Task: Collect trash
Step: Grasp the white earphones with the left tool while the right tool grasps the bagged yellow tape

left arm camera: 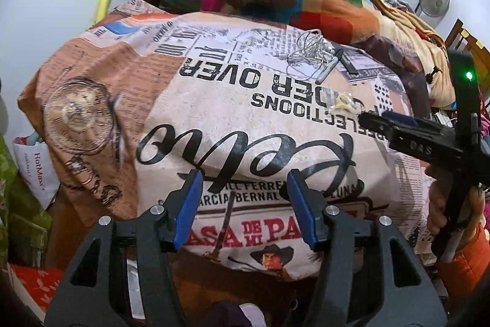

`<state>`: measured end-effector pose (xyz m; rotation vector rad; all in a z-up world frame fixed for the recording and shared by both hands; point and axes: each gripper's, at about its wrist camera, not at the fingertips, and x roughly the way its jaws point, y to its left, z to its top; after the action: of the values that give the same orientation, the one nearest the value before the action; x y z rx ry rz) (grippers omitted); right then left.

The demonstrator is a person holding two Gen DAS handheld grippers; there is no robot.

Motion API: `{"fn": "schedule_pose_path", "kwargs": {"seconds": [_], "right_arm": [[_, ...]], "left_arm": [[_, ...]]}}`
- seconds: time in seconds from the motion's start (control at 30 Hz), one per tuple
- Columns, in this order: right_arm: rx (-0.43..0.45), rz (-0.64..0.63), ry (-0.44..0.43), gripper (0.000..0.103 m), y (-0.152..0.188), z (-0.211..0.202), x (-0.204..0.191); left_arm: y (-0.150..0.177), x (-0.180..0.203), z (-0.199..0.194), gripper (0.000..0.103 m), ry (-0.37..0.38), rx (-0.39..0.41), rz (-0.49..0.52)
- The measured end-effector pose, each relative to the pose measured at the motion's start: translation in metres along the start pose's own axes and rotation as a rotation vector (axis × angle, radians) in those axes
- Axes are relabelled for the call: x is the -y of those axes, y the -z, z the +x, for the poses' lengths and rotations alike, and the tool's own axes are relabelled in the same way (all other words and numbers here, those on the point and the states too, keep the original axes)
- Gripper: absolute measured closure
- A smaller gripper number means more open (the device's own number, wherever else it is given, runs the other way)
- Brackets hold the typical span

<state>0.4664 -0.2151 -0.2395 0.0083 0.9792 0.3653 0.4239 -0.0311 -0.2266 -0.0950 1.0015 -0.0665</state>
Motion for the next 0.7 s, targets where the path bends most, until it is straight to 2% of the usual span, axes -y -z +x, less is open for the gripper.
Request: {"fn": "schedule_pose_path", "kwargs": {"seconds": [0.27, 0.4, 0.43, 0.47, 0.5, 0.6, 0.7], "right_arm": [[0.023, -0.068, 0.113, 0.045, -0.011, 0.032, -0.016], [0.041, -0.099, 0.134, 0.045, -0.009, 0.038, -0.013], [0.048, -0.1, 0.133, 0.047, -0.009, 0.038, -0.014], [0.052, -0.102, 0.135, 0.052, -0.009, 0.037, -0.013], [0.056, -0.106, 0.136, 0.062, -0.009, 0.036, -0.012], [0.054, -0.107, 0.115, 0.072, -0.012, 0.035, -0.006], [0.05, -0.056, 0.052, 0.072, -0.014, 0.031, 0.009]], "left_arm": [[-0.024, -0.001, 0.029, 0.047, 0.013, 0.003, 0.02], [-0.042, -0.003, 0.036, 0.047, 0.043, 0.008, 0.007], [-0.05, -0.002, 0.037, 0.047, 0.056, 0.015, 0.008], [-0.055, -0.001, 0.038, 0.047, 0.066, 0.02, 0.01], [-0.061, 0.001, 0.038, 0.047, 0.081, 0.025, 0.013], [-0.083, 0.009, 0.045, 0.047, 0.143, 0.024, 0.016], [-0.107, 0.022, 0.055, 0.047, 0.178, 0.03, 0.034]]}}
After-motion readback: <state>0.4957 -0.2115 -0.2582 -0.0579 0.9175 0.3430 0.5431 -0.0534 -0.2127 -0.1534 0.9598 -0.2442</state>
